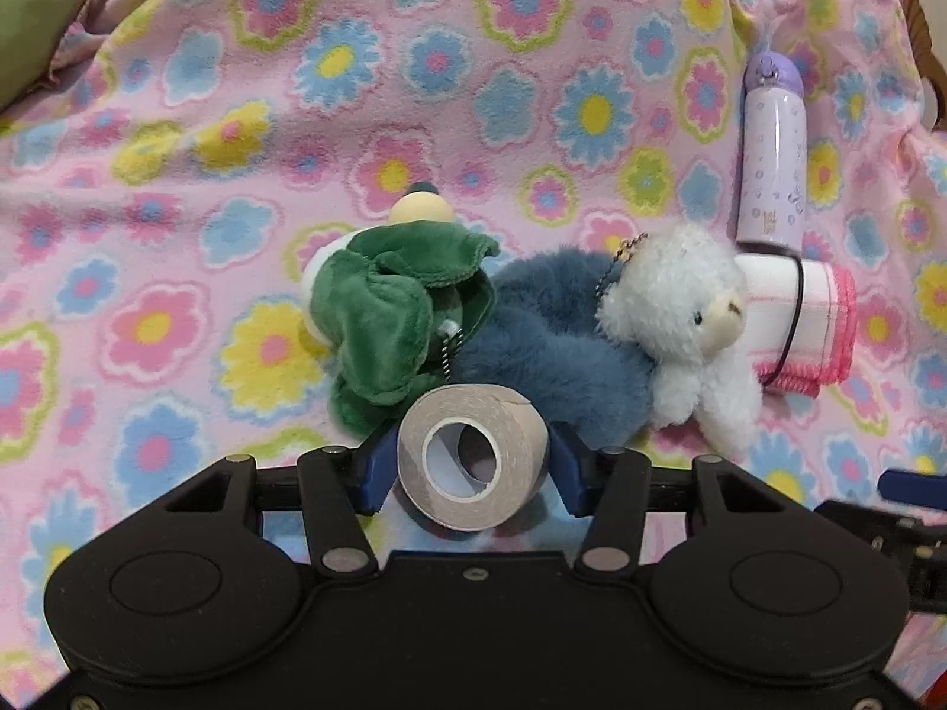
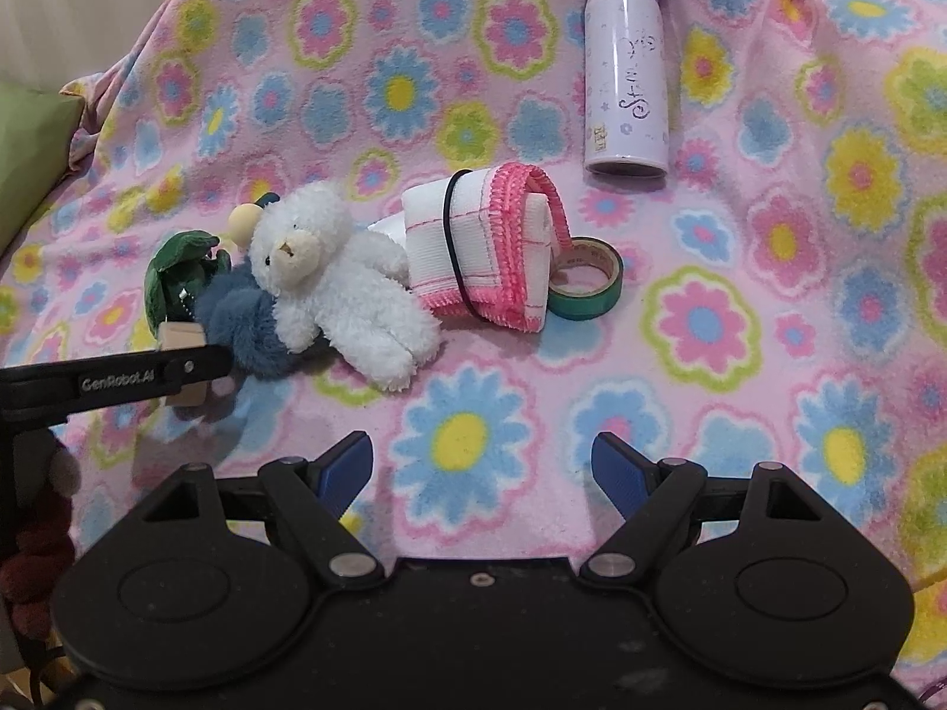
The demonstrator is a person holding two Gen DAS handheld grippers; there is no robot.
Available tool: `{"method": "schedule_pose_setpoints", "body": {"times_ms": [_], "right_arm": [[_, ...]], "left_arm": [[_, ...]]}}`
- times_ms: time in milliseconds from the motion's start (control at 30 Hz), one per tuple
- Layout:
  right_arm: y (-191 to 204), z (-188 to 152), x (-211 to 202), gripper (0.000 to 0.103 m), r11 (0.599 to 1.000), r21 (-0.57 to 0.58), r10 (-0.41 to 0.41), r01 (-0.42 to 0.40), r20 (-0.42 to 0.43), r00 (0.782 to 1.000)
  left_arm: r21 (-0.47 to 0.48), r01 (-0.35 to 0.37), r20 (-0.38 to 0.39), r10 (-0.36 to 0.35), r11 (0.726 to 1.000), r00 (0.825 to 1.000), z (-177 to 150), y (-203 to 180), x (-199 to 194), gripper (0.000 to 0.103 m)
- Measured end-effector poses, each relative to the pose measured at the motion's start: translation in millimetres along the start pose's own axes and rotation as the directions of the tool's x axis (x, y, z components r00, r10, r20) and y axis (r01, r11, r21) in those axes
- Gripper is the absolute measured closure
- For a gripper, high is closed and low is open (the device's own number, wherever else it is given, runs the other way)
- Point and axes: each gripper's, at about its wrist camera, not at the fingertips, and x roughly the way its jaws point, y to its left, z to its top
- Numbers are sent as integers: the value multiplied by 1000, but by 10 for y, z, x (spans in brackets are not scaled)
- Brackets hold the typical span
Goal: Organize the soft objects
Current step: 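Move the left gripper toward the beige tape roll beside the frog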
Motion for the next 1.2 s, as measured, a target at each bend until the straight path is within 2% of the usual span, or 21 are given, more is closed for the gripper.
{"method": "schedule_pose_setpoints", "body": {"times_ms": [100, 267, 333, 567, 833, 1000, 1200], "right_arm": [[-2, 8, -22, 22, 1000, -1, 2, -2, 11, 1000], [-3, 40, -42, 22, 1000, -3, -6, 6, 37, 999], [-25, 68, -37, 22, 1000, 4, -28, 28, 59, 998], [-228, 165, 58, 22, 990, 44, -141, 137, 108, 984], [-360, 200, 271, 22, 977, 40, -214, 210, 132, 968], [-319, 223, 297, 22, 986, 17, -169, 168, 156, 973], [-140, 264, 267, 17, 993, -29, -105, 114, 202, 974]], "left_arm": [[12, -16, -22, 16, 1000, 1000, 3, 13, -103, 52], [79, -124, -107, 132, 989, 985, -20, 5, -169, 52], [93, -142, -115, 152, 986, 982, -58, 13, -167, 52], [97, -142, -107, 153, 985, 982, -131, 7, -75, 51], [83, -112, -85, 119, 990, 989, -189, 6, -52, 37], [82, -110, -67, 116, 991, 991, -203, 2, -32, 34], [86, -110, -58, 115, 990, 992, -208, -13, -1, 31]]}}
